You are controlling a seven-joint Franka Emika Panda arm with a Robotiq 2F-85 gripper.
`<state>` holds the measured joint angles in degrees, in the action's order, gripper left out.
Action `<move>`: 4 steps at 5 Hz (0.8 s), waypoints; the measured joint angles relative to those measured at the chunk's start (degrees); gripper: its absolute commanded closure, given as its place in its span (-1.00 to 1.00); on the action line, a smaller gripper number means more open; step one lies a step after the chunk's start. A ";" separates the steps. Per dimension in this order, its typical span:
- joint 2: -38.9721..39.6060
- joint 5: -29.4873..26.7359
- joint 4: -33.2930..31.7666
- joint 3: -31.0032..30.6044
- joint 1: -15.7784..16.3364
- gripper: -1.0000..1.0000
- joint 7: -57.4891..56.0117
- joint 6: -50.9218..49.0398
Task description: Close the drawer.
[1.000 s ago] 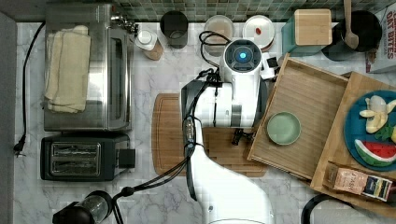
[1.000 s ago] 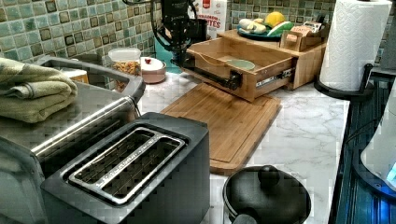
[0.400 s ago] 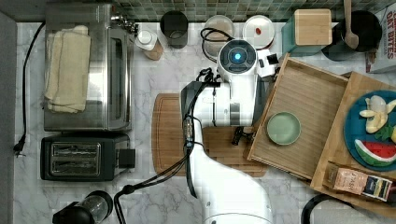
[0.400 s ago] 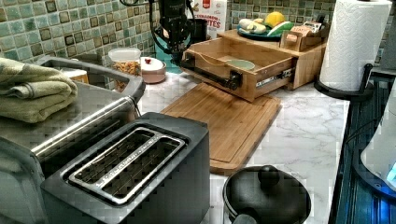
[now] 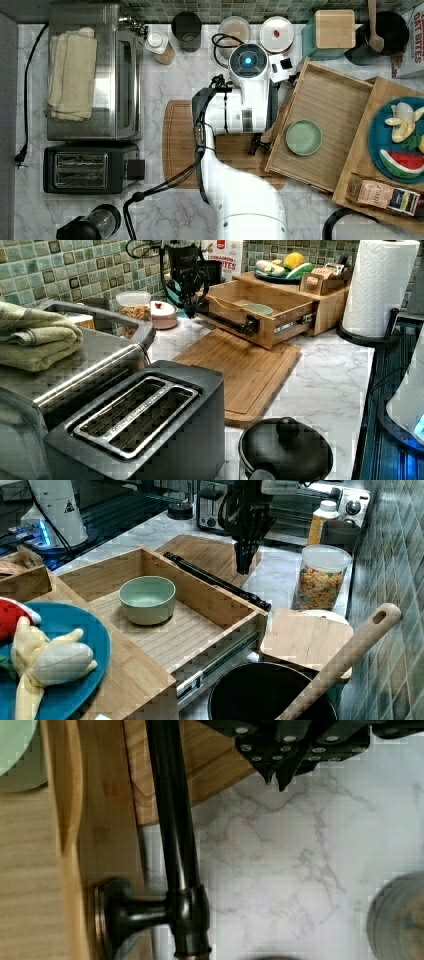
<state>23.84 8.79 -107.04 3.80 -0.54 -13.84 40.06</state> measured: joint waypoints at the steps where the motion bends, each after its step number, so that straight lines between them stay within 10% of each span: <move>1: 2.00 1.22 0.00 0.01 0.04 1.00 0.00 -0.03; 4: 3.32 3.04 -0.06 0.57 0.08 1.00 -0.04 -8.59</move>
<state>27.15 11.83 -107.09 4.37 -0.46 -13.88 31.47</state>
